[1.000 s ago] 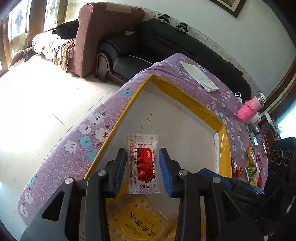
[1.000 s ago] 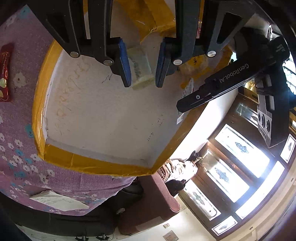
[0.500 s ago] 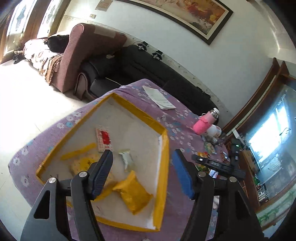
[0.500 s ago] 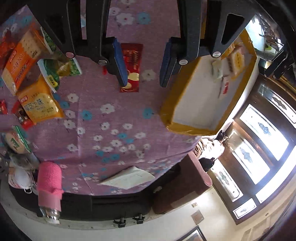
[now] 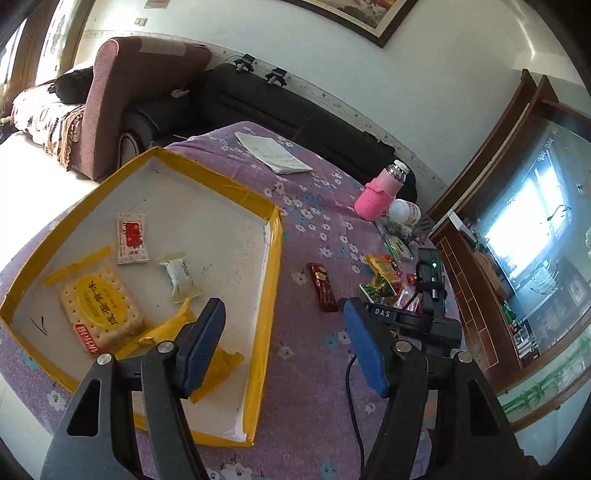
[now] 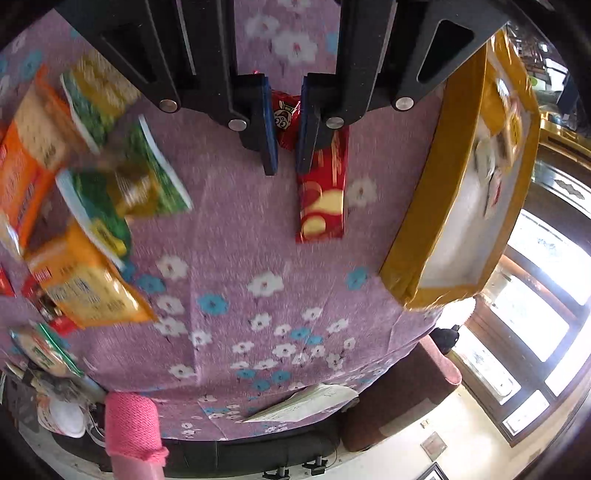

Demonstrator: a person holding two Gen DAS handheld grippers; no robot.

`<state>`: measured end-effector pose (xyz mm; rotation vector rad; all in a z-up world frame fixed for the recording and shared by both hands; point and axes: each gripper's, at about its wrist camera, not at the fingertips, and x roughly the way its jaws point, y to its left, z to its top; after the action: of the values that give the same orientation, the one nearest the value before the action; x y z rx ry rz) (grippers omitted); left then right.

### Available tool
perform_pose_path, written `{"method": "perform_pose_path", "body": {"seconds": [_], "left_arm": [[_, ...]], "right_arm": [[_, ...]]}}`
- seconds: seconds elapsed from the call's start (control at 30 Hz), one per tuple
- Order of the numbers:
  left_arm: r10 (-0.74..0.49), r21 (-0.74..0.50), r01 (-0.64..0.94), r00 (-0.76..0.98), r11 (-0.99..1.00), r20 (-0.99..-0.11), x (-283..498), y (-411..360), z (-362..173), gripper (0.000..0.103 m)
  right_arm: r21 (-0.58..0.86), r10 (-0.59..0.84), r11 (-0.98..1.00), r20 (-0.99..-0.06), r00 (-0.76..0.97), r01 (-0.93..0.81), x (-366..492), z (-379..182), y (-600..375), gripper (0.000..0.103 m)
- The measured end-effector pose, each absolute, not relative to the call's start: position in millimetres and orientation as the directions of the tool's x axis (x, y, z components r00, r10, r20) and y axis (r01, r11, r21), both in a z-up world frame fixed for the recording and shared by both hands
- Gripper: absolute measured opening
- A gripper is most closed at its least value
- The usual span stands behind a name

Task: Organize snacks
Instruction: 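Grasp the red candy bar with the right tool, then drop the red candy bar into the tray with the left tool while the right tool drops a candy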

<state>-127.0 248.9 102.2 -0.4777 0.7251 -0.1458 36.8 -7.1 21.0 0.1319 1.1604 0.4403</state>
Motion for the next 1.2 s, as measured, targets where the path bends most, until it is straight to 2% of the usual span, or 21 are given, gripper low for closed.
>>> {"method": "perform_pose_path", "body": {"seconds": [0.07,0.13,0.2,0.23,0.27,0.3,0.43,0.5,0.57,0.6,0.73,0.87,0.9,0.93,0.97,1.0,1.03,1.2], "left_arm": [[-0.302,-0.460,-0.020,0.728,0.887,-0.615,-118,238,99,0.066],[-0.336,-0.478,-0.007,0.703,0.878,-0.627,-105,227,93,0.066],[-0.361,-0.495,-0.004,0.679,0.869,-0.639,-92,218,89,0.066],[-0.370,-0.496,0.001,0.668,0.868,-0.646,-86,213,88,0.066],[-0.373,-0.490,0.005,0.656,0.872,-0.657,-79,207,87,0.066],[-0.373,-0.479,0.010,0.641,0.878,-0.670,-70,199,85,0.066],[-0.370,-0.442,0.019,0.579,0.897,-0.726,-36,173,73,0.066],[-0.372,-0.426,0.029,0.541,0.904,-0.754,-17,158,63,0.066],[-0.340,-0.381,0.029,0.520,0.924,-0.784,-1,144,53,0.066],[-0.326,-0.362,0.032,0.512,0.932,-0.795,6,138,48,0.066],[-0.255,-0.282,0.023,0.499,0.959,-0.828,30,119,32,0.066],[-0.141,-0.129,0.058,0.512,0.990,-0.848,40,98,20,0.065],[-0.078,-0.045,0.076,0.530,0.996,-0.844,38,89,19,0.063],[-0.051,0.001,0.096,0.540,0.995,-0.840,38,84,18,0.052],[-0.041,0.026,0.115,0.545,0.993,-0.837,37,79,17,0.048],[-0.036,0.038,0.120,0.559,0.992,-0.828,36,77,18,0.031],[-0.041,0.039,0.131,0.558,0.991,-0.829,35,76,19,0.023],[-0.079,-0.020,0.108,0.577,0.994,-0.813,25,90,29,0.021]], "right_arm": [[0.344,0.418,0.900,-0.854,0.308,-0.268,28,21,-16,0.012],[0.351,0.439,0.888,-0.837,0.327,-0.296,20,24,-21,0.018],[0.359,0.461,0.877,-0.815,0.352,-0.318,12,28,-25,0.035],[0.364,0.472,0.872,-0.802,0.367,-0.327,8,30,-27,0.049],[0.357,0.472,0.872,-0.795,0.381,-0.336,5,32,-28,0.054],[0.340,0.466,0.874,-0.791,0.397,-0.348,0,32,-30,0.055],[0.284,0.448,0.873,-0.790,0.419,-0.398,-12,26,-28,0.055],[0.288,0.452,0.875,-0.777,0.439,-0.390,-14,23,-30,0.049],[0.287,0.449,0.878,-0.772,0.450,-0.384,-13,22,-33,0.030],[0.289,0.453,0.876,-0.768,0.453,-0.387,-12,21,-35,0.027],[0.318,0.478,0.866,-0.755,0.449,-0.386,-10,22,-40,0.024],[0.340,0.498,0.859,-0.728,0.472,-0.382,-14,31,-50,0.024],[0.348,0.502,0.858,-0.722,0.476,-0.378,-14,33,-53,0.024],[0.355,0.504,0.858,-0.719,0.479,-0.371,-14,34,-55,0.024],[0.360,0.504,0.858,-0.728,0.466,-0.366,-12,32,-56,0.024],[0.371,0.508,0.857,-0.728,0.460,-0.358,-10,29,-57,0.024],[0.375,0.507,0.858,-0.731,0.457,-0.352,-9,29,-58,0.024],[0.389,0.521,0.851,-0.714,0.468,-0.354,-9,33,-61,0.024]]}}
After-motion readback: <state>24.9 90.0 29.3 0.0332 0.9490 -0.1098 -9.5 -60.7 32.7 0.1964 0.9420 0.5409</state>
